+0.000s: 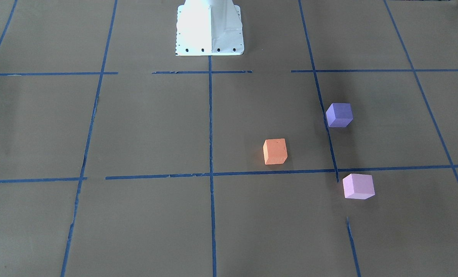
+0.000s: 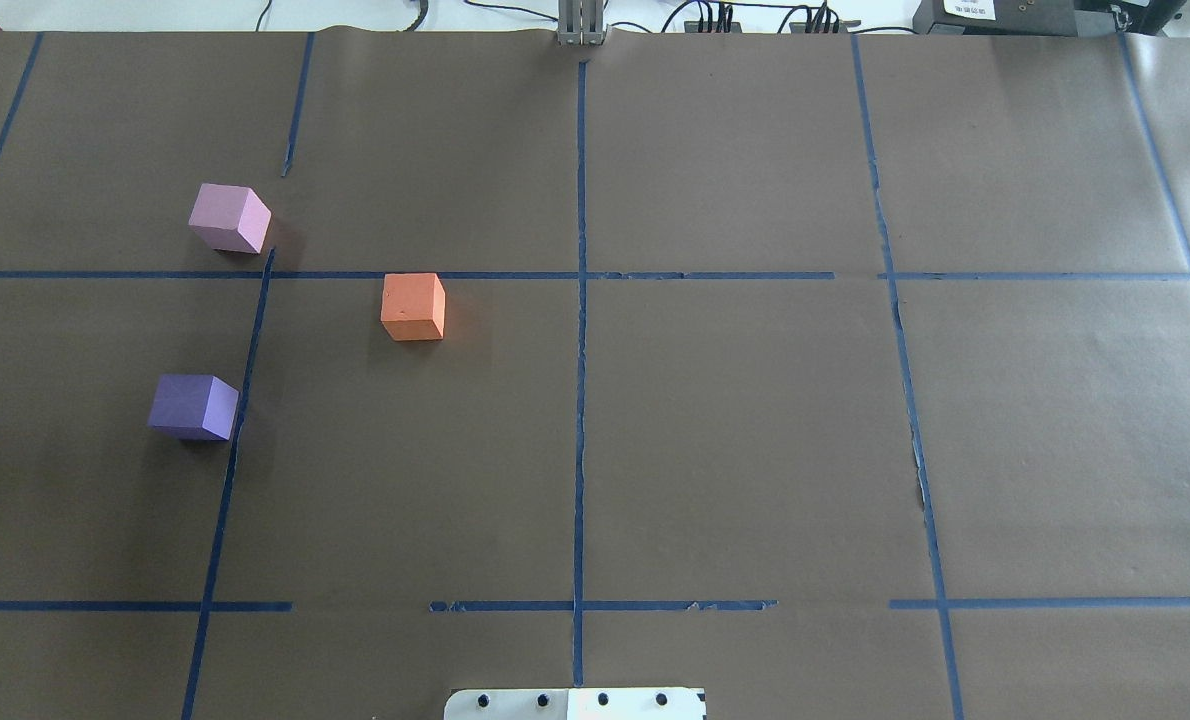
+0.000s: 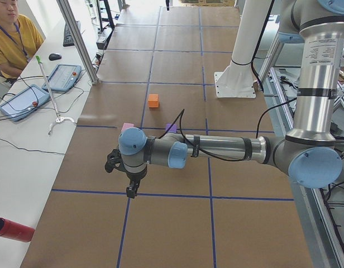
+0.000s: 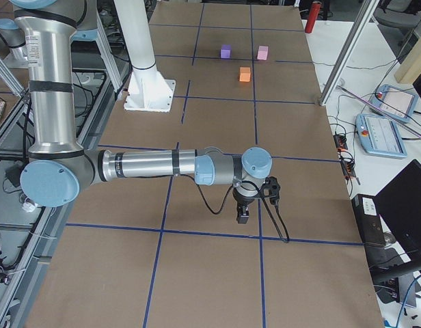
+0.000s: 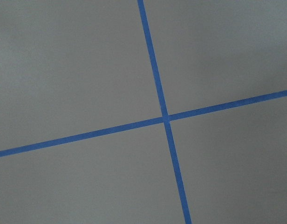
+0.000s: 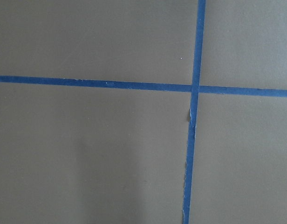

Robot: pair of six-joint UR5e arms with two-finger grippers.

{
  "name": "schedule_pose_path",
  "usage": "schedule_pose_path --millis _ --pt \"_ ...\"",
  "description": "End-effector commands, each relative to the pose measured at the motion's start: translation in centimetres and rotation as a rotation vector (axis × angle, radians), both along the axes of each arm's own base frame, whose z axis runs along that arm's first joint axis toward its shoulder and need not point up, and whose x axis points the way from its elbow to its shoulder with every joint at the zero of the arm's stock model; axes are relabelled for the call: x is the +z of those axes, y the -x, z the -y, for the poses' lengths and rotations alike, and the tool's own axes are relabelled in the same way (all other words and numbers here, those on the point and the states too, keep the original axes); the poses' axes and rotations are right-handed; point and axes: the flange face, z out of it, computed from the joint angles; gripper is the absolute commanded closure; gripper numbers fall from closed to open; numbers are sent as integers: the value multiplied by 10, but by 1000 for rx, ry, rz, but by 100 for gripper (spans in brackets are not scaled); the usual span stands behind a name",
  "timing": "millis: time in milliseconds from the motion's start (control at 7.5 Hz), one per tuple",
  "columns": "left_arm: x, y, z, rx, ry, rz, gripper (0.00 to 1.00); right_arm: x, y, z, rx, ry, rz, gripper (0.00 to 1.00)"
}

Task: Arrange blocks in a line
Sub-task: 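Move the left gripper out over the table toward the orange cube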

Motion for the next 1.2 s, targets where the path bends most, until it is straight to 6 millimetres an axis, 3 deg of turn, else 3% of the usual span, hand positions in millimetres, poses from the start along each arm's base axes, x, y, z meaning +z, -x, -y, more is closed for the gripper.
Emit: schedule_pose_path --millis 0,267,400,667,800,933,1067 --pt "-1 0 0 2 -4 1 0 0 0 0 0 0 0 0" --pt "-5 -2 3 -3 -4 -2 0 0 0 0 0 0 0 0" --pt "-28 -10 7 13 -50 5 0 -1 0 0 0 -1 0 0" --pt "-33 -20 12 40 -69 -5 0 0 0 0 0 0 0 0" --pt "-56 -42 14 79 -129 -65 0 0 0 0 0 0 0 0" --pt "-75 -94 25 172 -163 -107 0 -1 0 0 0 -1 0 0" --pt "-107 -117 46 161 -170 -125 0 0 0 0 0 0 0 0"
